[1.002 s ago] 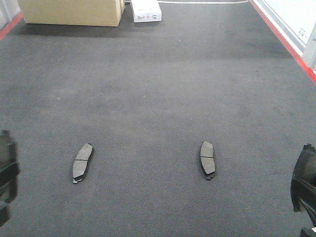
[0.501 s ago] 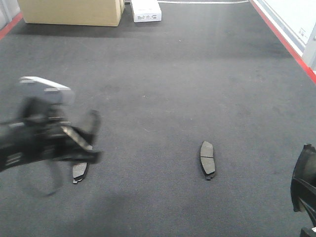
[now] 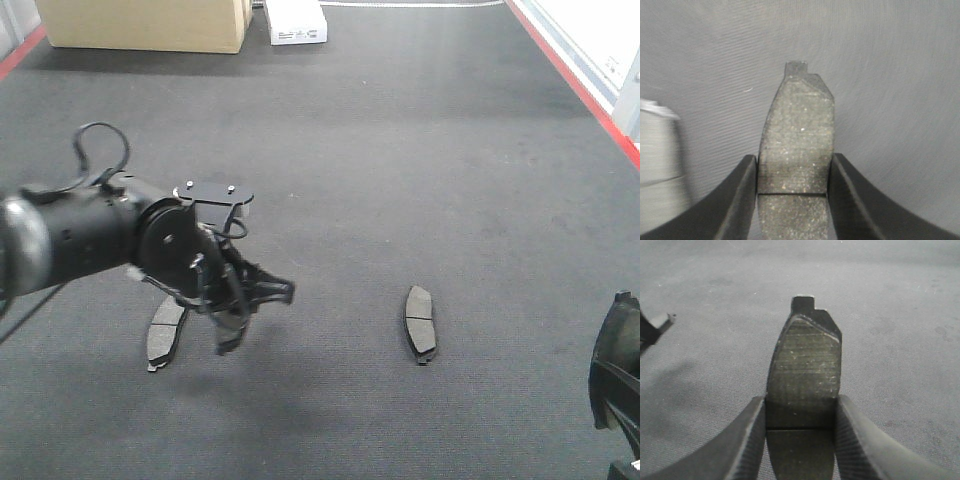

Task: Move and align brake pads A on conveyor
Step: 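Lower the left gripper's pad onto the belt between the placed pads, then open the left gripper, release the pad and raise the left arm away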

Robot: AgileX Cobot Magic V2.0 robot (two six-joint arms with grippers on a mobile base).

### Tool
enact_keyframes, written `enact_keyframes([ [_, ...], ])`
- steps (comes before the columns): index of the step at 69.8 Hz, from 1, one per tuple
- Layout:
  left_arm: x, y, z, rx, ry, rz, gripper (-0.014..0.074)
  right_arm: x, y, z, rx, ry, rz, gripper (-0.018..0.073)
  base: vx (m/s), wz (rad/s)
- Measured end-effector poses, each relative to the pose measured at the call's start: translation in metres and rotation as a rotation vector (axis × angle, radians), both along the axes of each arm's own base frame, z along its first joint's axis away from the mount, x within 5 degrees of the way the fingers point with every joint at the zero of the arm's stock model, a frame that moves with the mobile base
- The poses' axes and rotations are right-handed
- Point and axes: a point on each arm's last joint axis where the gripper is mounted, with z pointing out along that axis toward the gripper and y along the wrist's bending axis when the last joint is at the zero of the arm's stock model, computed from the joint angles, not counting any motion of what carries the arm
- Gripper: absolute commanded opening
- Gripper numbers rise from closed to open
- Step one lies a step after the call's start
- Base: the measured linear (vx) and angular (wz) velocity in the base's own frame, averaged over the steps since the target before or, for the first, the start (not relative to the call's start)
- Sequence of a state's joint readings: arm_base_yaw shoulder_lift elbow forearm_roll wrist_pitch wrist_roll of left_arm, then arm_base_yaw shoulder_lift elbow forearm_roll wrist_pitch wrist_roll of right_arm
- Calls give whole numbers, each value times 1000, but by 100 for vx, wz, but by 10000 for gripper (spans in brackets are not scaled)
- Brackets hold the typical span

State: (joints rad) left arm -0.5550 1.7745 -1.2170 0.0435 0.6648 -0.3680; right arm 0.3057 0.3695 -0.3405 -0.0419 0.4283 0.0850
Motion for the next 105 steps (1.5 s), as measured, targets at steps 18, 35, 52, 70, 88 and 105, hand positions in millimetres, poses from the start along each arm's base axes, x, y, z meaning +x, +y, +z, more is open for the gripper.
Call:
enact_keyframes([
  [18,14,-15,-30,-40,107,69,92,0,0,0,0,0,0,25,0,0],
  [35,21,-20,-52,-28,140,93,119,0,0,0,0,0,0,25,0,0],
  [52,24,-21,-52,-46,119,100,195,0,0,0,0,0,0,25,0,0],
  [70,24,-21,-52,-60,125,136,360,0,0,0,0,0,0,25,0,0],
  [88,24,-21,-51,-61,125,140,434,0,0,0,0,0,0,25,0,0],
  [105,24,-18,-34,-54,66,114,421,0,0,0,0,0,0,25,0,0],
])
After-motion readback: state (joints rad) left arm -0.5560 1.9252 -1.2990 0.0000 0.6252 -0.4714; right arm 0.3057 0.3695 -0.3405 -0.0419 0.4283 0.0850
